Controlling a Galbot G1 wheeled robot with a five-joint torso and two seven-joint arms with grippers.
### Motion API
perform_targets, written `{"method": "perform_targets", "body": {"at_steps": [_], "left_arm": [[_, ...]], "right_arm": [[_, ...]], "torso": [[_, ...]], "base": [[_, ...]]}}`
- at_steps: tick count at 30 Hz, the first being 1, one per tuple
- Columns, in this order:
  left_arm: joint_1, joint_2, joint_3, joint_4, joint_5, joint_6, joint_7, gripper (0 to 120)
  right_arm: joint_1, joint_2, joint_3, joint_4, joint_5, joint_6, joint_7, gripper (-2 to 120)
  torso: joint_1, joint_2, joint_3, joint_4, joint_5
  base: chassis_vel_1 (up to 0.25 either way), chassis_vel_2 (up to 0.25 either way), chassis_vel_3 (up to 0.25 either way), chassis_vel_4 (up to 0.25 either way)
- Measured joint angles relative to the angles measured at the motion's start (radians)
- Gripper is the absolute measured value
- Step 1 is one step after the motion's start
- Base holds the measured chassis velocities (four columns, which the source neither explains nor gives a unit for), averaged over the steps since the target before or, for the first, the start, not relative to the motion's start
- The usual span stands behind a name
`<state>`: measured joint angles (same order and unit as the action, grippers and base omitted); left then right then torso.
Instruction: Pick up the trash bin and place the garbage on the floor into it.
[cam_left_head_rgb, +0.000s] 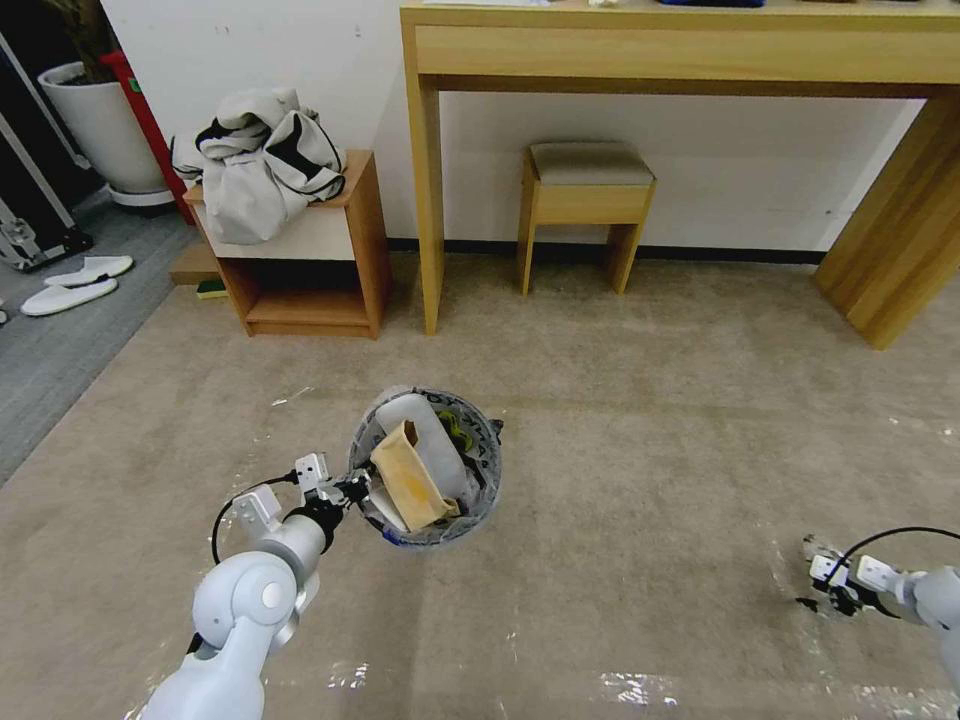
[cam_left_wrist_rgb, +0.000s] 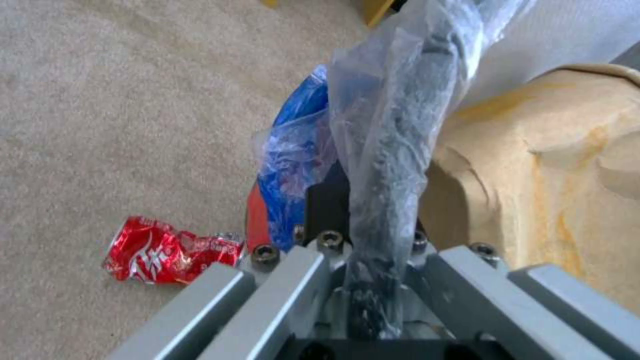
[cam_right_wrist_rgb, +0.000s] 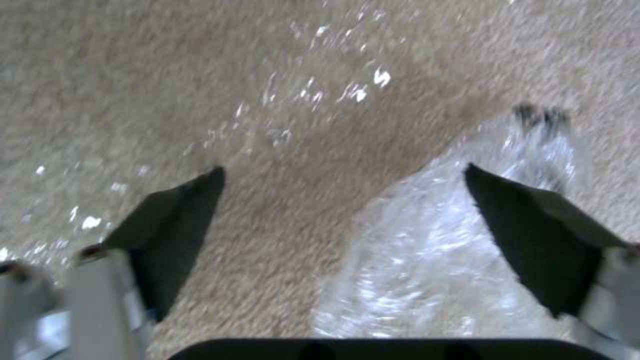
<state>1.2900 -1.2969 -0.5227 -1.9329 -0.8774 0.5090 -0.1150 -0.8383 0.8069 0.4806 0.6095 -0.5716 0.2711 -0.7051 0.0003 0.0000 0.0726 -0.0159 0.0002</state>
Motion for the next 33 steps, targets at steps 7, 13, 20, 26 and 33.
{"method": "perform_targets", "body": {"at_steps": [7, 13, 20, 26, 33], "left_arm": [[0.005, -0.006, -0.002, -0.001, 0.004, -0.003, 0.002, 0], [0.005, -0.005, -0.001, 0.0, 0.005, -0.004, 0.002, 0], [-0.001, -0.01, 0.006, 0.008, 0.009, -0.004, 0.004, 0], [0.002, -0.006, 0.007, 0.012, 0.012, -0.006, 0.009, 0], [0.013, -0.003, 0.001, 0.0, 0.012, -0.007, 0.009, 0]], "right_arm": [[-0.012, 0.006, 0.013, -0.01, -0.001, 0.0, 0.0, 100], [-0.012, 0.012, 0.02, -0.02, -0.004, -0.001, 0.012, 100], [-0.017, 0.001, 0.035, -0.018, -0.017, -0.002, 0.023, 100], [-0.047, -0.025, 0.067, -0.001, -0.009, 0.009, 0.022, 100], [-0.074, -0.035, 0.085, 0.032, 0.01, 0.021, 0.013, 100]], "torso": [[0.0, 0.0, 0.0, 0.0005, -0.0003], [0.0, 0.0, 0.0, 0.0005, -0.001], [0.0, 0.0, 0.0, 0.0007, 0.0008], [0.0, 0.0, 0.0, 0.0005, 0.0001], [0.0, 0.0, 0.0, 0.0004, 0.0]], "base": [[0.0, 0.0, 0.0, 0.0], [0.0, 0.0, 0.0, 0.0], [0.0, 0.0, 0.0, 0.0], [0.0, 0.0, 0.0, 0.0], [0.0, 0.0, 0.0, 0.0]]}}
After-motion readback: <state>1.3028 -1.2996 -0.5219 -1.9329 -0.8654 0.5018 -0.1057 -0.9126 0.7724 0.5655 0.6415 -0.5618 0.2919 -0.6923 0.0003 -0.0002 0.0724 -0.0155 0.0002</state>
